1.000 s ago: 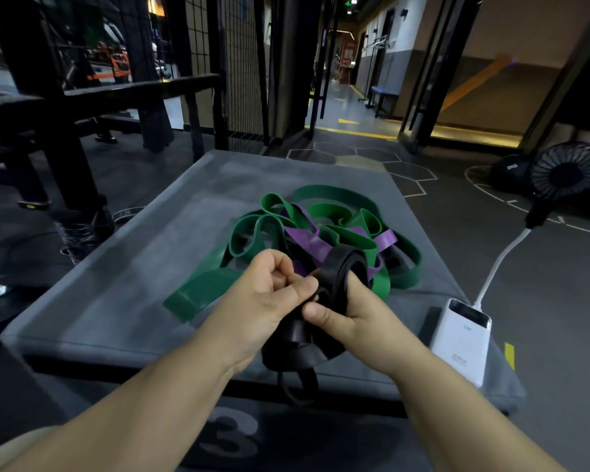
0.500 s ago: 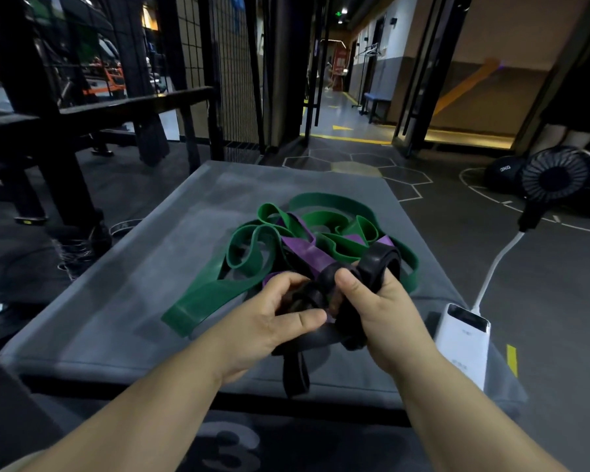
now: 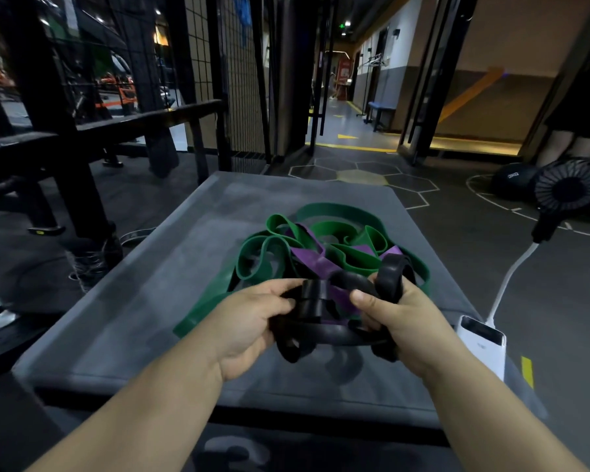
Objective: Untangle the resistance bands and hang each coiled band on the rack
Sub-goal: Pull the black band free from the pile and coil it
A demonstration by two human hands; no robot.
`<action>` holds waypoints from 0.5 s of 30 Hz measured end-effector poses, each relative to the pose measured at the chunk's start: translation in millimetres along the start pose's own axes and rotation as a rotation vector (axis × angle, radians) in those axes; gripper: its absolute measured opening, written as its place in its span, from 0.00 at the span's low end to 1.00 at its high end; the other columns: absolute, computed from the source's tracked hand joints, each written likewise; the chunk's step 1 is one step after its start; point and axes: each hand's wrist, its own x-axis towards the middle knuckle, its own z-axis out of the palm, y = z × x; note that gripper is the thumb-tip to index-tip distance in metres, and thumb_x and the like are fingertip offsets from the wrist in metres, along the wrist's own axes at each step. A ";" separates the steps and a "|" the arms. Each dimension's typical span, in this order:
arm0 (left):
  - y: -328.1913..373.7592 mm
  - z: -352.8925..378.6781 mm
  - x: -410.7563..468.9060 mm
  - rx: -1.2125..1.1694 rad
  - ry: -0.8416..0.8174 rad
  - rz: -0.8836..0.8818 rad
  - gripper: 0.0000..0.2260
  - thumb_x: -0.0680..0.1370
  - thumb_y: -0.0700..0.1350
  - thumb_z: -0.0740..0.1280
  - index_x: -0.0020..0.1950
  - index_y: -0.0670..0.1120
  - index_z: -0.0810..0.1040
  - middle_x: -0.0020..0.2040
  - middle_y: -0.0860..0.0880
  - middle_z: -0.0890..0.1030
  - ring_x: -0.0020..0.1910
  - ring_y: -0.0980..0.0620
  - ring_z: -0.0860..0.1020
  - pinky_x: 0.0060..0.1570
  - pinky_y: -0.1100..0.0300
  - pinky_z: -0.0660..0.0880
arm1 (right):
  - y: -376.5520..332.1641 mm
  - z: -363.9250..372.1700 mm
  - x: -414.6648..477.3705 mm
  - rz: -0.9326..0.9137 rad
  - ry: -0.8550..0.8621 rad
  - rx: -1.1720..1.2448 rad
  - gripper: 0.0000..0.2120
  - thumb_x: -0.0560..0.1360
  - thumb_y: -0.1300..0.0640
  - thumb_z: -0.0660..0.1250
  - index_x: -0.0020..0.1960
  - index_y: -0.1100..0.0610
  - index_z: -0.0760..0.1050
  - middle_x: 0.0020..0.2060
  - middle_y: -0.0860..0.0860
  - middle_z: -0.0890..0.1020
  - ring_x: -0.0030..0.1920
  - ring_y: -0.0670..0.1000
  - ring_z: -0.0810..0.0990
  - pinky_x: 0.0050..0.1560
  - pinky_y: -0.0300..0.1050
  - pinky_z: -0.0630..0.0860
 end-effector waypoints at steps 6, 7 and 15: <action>7.3 -2.2 5.0 -0.062 -0.019 -0.009 0.15 0.73 0.38 0.65 0.58 0.36 0.80 0.50 0.39 0.83 0.45 0.47 0.82 0.43 0.57 0.80 | -1.1 -0.5 4.7 0.067 0.021 0.025 0.15 0.61 0.54 0.74 0.45 0.59 0.75 0.23 0.50 0.70 0.27 0.49 0.67 0.25 0.37 0.68; 8.4 -0.9 5.6 -0.050 -0.033 -0.032 0.16 0.72 0.39 0.66 0.58 0.35 0.79 0.49 0.38 0.83 0.44 0.46 0.82 0.41 0.56 0.80 | -1.4 -0.5 6.1 0.078 0.042 0.037 0.17 0.61 0.54 0.74 0.46 0.59 0.75 0.23 0.50 0.69 0.27 0.50 0.67 0.26 0.38 0.69; -20.9 6.0 12.8 -0.037 0.031 -0.233 0.07 0.80 0.38 0.61 0.51 0.41 0.78 0.41 0.42 0.82 0.36 0.48 0.81 0.35 0.56 0.80 | 0.6 7.5 12.4 0.054 0.132 0.179 0.12 0.64 0.50 0.73 0.36 0.53 0.70 0.24 0.49 0.67 0.25 0.48 0.65 0.25 0.38 0.67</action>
